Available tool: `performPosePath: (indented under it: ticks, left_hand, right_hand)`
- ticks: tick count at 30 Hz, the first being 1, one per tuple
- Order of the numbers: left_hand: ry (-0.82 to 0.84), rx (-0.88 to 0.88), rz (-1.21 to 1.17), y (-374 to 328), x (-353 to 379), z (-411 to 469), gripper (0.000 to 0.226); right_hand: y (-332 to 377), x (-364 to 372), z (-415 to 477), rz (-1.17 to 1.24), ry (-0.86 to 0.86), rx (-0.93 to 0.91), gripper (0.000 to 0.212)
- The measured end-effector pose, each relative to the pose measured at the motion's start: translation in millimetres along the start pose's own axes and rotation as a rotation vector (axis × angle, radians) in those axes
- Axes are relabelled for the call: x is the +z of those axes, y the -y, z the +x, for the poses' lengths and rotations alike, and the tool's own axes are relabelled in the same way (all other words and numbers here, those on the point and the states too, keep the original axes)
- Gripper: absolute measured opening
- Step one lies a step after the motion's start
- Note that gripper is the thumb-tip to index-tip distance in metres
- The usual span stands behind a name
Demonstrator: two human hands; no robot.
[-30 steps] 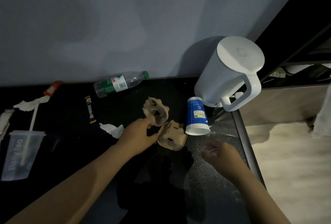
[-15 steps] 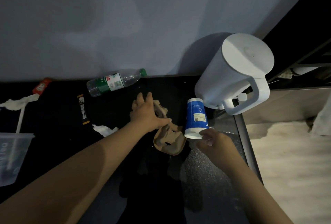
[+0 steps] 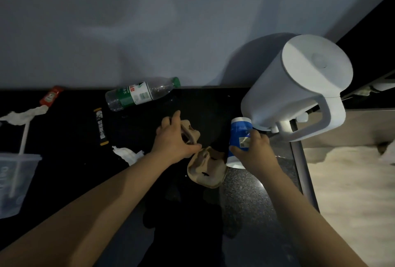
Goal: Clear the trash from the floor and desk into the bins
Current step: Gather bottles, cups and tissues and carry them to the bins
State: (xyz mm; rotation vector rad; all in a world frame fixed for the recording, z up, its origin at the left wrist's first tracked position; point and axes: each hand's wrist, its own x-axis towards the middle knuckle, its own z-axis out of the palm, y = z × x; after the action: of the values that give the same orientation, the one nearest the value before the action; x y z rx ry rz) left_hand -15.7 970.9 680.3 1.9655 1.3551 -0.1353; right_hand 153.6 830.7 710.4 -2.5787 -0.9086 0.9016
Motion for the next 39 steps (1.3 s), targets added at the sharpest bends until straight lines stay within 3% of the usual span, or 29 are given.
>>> performPosePath:
  ticks: [6,13,21,24,27,31,33,39]
  left_hand:
    - [0.037,0.027,-0.106,42.3,-22.5,-55.2,0.106]
    - [0.079,-0.022,0.033,90.5,-32.5,-91.7,0.100]
    - [0.141,0.041,0.327,120.6,-39.8,-99.5,0.119]
    - [0.150,-0.012,0.313,119.0,-36.9,-94.4,0.124]
    - [0.091,-0.044,0.171,122.7,-36.3,-91.2,0.113]
    - [-0.113,-0.044,0.085,142.3,-48.8,-76.8,0.077]
    - [-0.189,-0.075,0.097,152.0,-59.3,-63.0,0.070]
    - [-0.170,-0.176,0.094,164.5,-87.5,-16.9,0.064]
  right_hand:
    - [9.5,17.6,11.7,-0.004,-0.005,0.086,0.096]
    - [19.0,21.1,-0.3,-0.059,-0.009,0.047,0.105]
    - [32.6,29.8,-37.0,0.004,-0.075,-0.100,0.105]
    - [36.1,31.7,-47.1,0.020,-0.066,-0.105,0.104]
    - [40.0,30.6,-53.9,0.022,-0.070,-0.106,0.103]
    - [48.0,28.3,-58.7,0.021,-0.080,-0.123,0.103]
    - [53.8,28.5,-59.7,0.022,-0.078,-0.132,0.103]
    - [72.9,37.7,-61.7,0.024,-0.043,-0.143,0.103]
